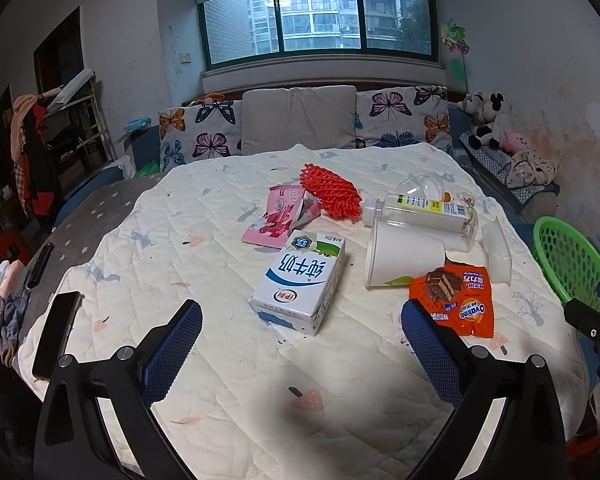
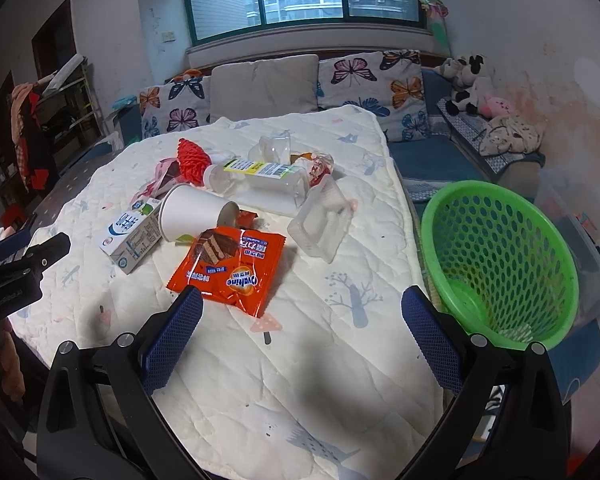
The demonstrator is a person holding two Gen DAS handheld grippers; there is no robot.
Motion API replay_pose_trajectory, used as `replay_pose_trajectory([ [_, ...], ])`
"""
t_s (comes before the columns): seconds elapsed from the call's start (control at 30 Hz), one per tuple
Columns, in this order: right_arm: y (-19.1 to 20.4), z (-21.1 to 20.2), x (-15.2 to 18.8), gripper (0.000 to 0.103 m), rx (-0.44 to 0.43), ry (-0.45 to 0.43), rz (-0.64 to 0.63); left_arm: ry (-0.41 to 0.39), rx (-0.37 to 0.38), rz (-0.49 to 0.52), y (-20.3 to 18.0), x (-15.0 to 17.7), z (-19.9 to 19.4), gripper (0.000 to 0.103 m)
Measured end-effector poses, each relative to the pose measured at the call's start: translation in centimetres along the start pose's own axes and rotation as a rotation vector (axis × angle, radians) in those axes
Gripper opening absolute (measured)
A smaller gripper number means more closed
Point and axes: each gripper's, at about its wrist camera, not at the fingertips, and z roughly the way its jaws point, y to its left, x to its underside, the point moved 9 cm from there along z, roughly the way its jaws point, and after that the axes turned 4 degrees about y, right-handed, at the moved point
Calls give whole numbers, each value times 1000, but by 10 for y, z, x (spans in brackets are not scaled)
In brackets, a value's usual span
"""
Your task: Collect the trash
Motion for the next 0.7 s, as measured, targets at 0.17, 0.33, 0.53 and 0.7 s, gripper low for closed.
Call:
replay_pose_trajectory([
  [0.17,3,2,-2,99,-2,2,-5,-1,-1,-2,0,1,0,97],
  [0.33,4,4,-4,99,-4,3,-7,0,-2,-5,2,-1,4,97],
  [0.53,2,9,-6,99,-3,3,-7,3,-3,-4,3,-3,7,97],
  [0.7,0,11,-8,99,-4,4,-6,9,-7,-5,6,-6,12,97],
])
